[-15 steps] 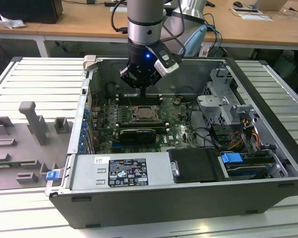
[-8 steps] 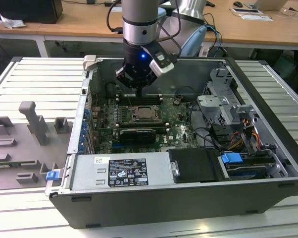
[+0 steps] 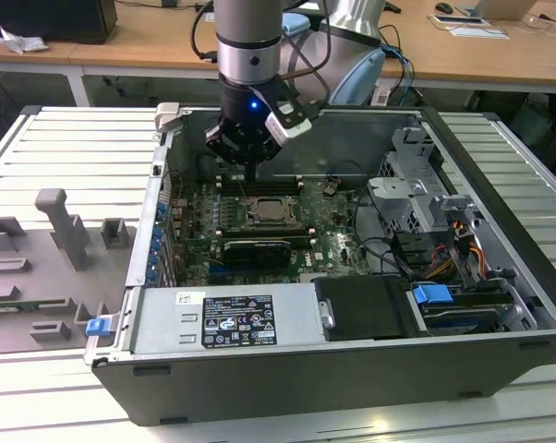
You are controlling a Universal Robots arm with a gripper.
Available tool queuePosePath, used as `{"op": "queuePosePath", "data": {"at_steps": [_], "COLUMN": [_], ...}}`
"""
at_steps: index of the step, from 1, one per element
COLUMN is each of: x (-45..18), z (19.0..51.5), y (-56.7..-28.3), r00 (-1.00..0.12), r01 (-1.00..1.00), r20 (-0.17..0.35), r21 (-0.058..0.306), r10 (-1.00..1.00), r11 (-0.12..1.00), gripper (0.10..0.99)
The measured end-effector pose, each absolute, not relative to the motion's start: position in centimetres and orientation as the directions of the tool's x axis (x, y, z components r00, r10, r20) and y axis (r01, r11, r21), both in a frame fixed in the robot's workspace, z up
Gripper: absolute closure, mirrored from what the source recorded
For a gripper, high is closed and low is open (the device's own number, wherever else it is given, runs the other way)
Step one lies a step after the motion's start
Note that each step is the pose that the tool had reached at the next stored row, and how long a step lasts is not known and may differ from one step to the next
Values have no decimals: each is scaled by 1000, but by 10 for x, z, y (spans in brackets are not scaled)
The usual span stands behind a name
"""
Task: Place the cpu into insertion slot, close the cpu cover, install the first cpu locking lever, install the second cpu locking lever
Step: 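Install the first cpu locking lever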
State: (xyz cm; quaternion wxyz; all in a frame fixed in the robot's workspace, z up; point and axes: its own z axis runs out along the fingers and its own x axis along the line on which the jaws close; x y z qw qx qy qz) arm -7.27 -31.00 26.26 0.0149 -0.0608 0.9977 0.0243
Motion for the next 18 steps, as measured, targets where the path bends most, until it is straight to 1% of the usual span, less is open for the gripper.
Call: {"op": "queuePosePath", "data": {"at_steps": [2,4,5,18], "x": [-76,-103,-107,-107], "z": [263,262,262,260], "y": [-310,-310,-310,-299], "r00": [-993,-993,-993,-995], "r01": [-118,-118,-118,-101], "r20": [-32,-34,-34,-34], "r21": [46,52,53,53], "r10": [-116,-116,-116,-99], "r11": [992,992,992,994], "gripper": [980,980,980,980]}}
